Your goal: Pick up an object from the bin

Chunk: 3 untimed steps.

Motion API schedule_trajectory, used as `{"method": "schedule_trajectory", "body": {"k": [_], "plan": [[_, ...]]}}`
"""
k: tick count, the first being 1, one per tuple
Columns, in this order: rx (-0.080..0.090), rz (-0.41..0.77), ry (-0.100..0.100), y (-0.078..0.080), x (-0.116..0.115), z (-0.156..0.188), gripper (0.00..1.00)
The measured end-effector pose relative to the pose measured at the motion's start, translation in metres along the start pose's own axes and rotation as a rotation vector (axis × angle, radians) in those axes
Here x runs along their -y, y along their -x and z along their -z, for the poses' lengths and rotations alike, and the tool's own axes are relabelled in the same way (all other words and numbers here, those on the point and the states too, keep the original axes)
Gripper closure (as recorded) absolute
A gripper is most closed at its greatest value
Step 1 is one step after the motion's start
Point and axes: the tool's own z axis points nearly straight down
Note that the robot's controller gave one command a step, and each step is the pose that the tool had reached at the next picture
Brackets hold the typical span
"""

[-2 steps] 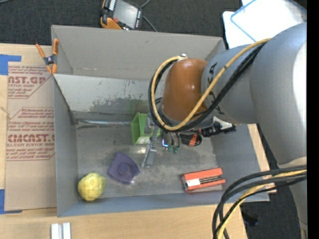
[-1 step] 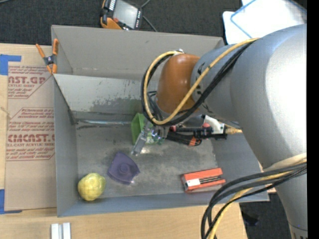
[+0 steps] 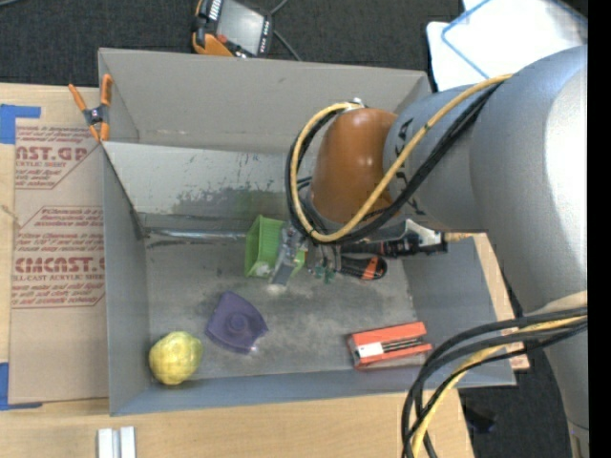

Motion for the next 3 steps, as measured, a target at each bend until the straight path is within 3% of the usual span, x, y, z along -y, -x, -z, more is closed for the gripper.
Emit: {"method": "schedule_trajectory", "body": {"k": [1,2,3], "plan": [[0.000,-0.001,0.000,0.000,0.000,0.000,1.00],[-0.018,-0.002,-0.009,0.000,-0.013,0.004,1.00],[-0.002,-0.012,-0.002,-0.001,-0.012,0.003,1.00]]}}
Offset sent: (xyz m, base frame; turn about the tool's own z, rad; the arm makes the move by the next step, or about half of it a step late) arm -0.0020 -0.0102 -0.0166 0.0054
